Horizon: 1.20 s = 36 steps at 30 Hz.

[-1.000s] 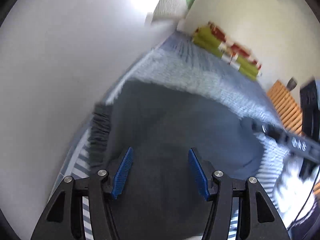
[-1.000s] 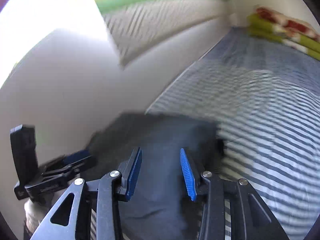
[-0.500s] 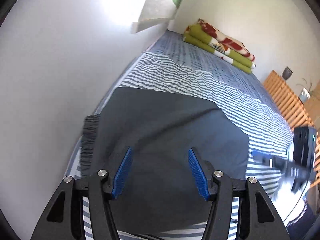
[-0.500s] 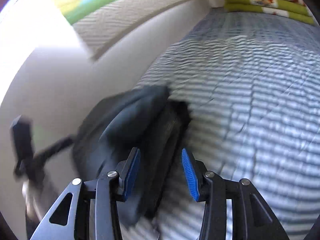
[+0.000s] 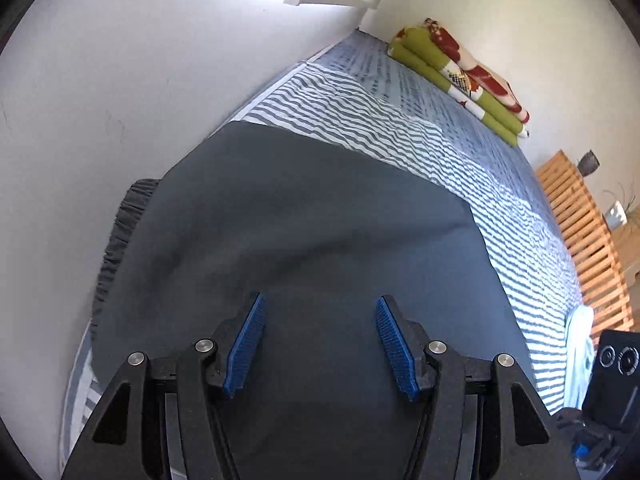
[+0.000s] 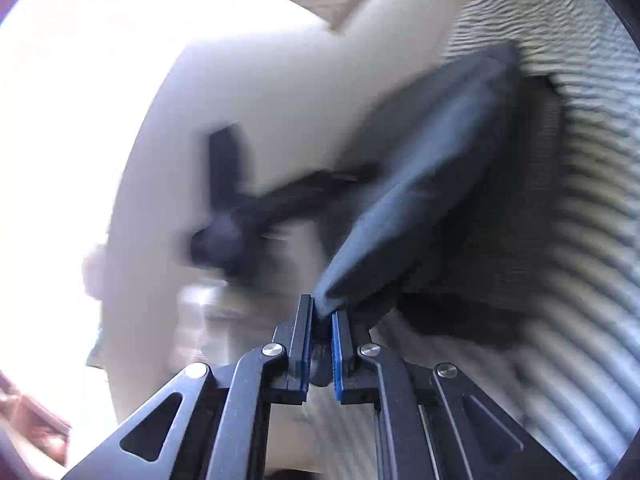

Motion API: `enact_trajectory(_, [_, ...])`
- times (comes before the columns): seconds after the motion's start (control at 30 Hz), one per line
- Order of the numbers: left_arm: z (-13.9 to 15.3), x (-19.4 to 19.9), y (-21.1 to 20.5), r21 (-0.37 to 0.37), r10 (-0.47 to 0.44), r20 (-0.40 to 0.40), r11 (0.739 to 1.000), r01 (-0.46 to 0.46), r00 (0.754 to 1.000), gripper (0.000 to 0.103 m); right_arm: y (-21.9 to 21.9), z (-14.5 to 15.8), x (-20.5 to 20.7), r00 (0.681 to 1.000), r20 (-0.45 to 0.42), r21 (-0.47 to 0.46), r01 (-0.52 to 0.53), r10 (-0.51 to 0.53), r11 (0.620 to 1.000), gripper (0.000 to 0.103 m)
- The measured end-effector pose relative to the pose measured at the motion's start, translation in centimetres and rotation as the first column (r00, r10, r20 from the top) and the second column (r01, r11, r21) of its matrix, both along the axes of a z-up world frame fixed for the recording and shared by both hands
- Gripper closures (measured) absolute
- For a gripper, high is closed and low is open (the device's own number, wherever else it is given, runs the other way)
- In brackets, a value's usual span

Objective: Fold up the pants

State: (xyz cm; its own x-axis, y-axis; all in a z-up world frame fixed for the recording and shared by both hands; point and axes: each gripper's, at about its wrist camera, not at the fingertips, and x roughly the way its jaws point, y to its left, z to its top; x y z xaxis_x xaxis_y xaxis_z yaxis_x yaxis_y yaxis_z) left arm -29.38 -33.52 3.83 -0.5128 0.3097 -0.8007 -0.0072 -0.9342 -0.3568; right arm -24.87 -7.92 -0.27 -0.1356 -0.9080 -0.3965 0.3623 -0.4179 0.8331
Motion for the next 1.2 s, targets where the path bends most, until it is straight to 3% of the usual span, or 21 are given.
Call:
enact_trajectory(0.07, [-0.3, 0.1, 0.4, 0.017, -0.012, 0.008, 1.0, 0.012, 1.0, 0.042, -0.8, 0.3, 0.1, 0.997, -0.075, 0.208, 0.042, -0.027, 0.977, 0.088])
enact_trajectory(0.13, [0.0, 0.6, 1.2, -0.01, -0.047, -0.007, 0.999, 0.046, 0.999, 0.042, -0.1, -0.6, -0.1, 0.997, -0.073, 0.314, 0.037, -0.015, 0.949, 0.086])
enact_trajectory(0.23, [0.2, 2.0, 2.6, -0.033, -0.104, -0.035, 0.994, 0.102, 0.994, 0.042, 3.5, -0.1, -0.9, 0.988, -0.118, 0.339, 0.135, -0.1, 0.931, 0.083])
enact_trajectory(0.27, [0.0, 2.2, 3.1, -0.041, -0.12, -0.038, 0.992, 0.119, 0.992, 0.042, 4.4, 0.4, -1.6, 0.98, -0.14, 0.335, 0.181, -0.142, 0.925, 0.074])
enact_trajectory(0.3, [0.0, 2.5, 3.6, -0.045, -0.138, -0.041, 0.99, 0.136, 0.99, 0.042, 5.2, 1.2, -2.8, 0.963, -0.171, 0.348, 0.256, -0.207, 0.902, 0.058])
enact_trajectory(0.37, [-0.1, 2.8, 4.9, -0.051, -0.172, -0.045, 0.984, 0.17, 0.984, 0.042, 6.0, 1.7, -5.8, 0.942, -0.183, 0.356, 0.33, -0.282, 0.874, 0.044])
enact_trajectory(0.47, [-0.2, 3.4, 5.6, -0.027, -0.196, -0.054, 0.98, 0.195, 0.979, 0.042, 5.3, 1.5, -9.6, 0.913, -0.182, 0.405, 0.408, -0.365, 0.819, 0.044])
enact_trajectory(0.63, [-0.7, 4.4, 6.2, 0.003, -0.224, -0.068, 0.974, 0.225, 0.972, 0.042, 3.5, -0.2, -14.0, 0.913, -0.117, 0.466, 0.399, -0.392, 0.79, 0.049])
enact_trajectory(0.67, [-0.7, 4.5, 6.3, 0.0, -0.23, -0.072, 0.973, 0.231, 0.97, 0.042, 3.1, -0.7, -14.5, 0.913, -0.106, 0.466, 0.396, -0.394, 0.792, 0.063])
enact_trajectory(0.7, [-0.6, 4.6, 6.4, -0.002, -0.23, -0.076, 0.973, 0.231, 0.97, 0.042, 2.9, -1.1, -14.9, 0.919, -0.089, 0.457, 0.38, -0.384, 0.804, 0.088])
enact_trajectory(0.73, [-0.6, 4.7, 6.6, -0.001, -0.236, -0.081, 0.972, 0.237, 0.968, 0.042, 2.8, -1.2, -15.4, 0.919, -0.091, 0.464, 0.381, -0.385, 0.8, 0.093])
enact_trajectory(0.8, [-0.4, 4.7, 7.0, -0.012, -0.245, -0.096, 0.969, 0.245, 0.965, 0.042, 2.1, 0.1, -15.5, 0.917, -0.155, 0.461, 0.397, -0.368, 0.794, 0.096])
enact_trajectory(0.9, [-0.2, 5.2, 7.7, -0.007, -0.284, -0.118, 0.958, 0.286, 0.951, 0.042, 1.0, 3.4, -14.4, 0.897, -0.329, 0.463, 0.426, -0.296, 0.777, 0.096])
enact_trajectory(0.97, [-1.1, 4.9, 8.7, -0.029, -0.302, -0.097, 0.953, 0.301, 0.948, 0.042, 0.4, 3.8, -15.4, 0.867, -0.409, 0.511, 0.475, -0.284, 0.716, 0.096])
enact_trajectory(1.0, [-1.9, 4.7, 9.1, -0.019, -0.305, -0.079, 0.952, 0.304, 0.949, 0.042, 0.1, 3.0, -16.3, 0.858, -0.422, 0.562, 0.501, -0.293, 0.658, 0.096])
enact_trajectory(1.03, [-2.1, 4.8, 9.3, -0.025, -0.308, -0.073, 0.951, 0.307, 0.948, 0.042, -0.2, 1.3, -17.4, 0.854, -0.417, 0.639, 0.519, -0.311, 0.568, 0.096])
enact_trajectory(1.07, [-2.3, 4.8, 9.6, -0.039, -0.313, -0.069, 0.95, 0.311, 0.947, 0.042, -0.3, 0.0, -18.1, 0.861, -0.404, 0.687, 0.508, -0.309, 0.52, 0.095])
enact_trajectory(1.1, [-2.1, 5.0, 9.7, -0.045, -0.311, -0.074, 0.95, 0.308, 0.948, 0.042, -0.1, -1.2, -18.7, 0.882, -0.361, 0.722, 0.47, -0.304, 0.507, 0.094])
enact_trajectory(1.17, [-1.2, 5.7, 9.3, -0.04, -0.316, -0.084, 0.949, 0.314, 0.945, 0.042, 1.6, -1.4, -18.3, 0.871, -0.332, 0.684, 0.487, -0.363, 0.543, 0.093])
enact_trajectory(1.2, [-0.7, 6.2, 8.9, -0.045, -0.313, -0.096, 0.95, 0.31, 0.945, 0.041, 3.1, -1.0, -17.6, 0.866, -0.298, 0.631, 0.495, -0.402, 0.597, 0.086])
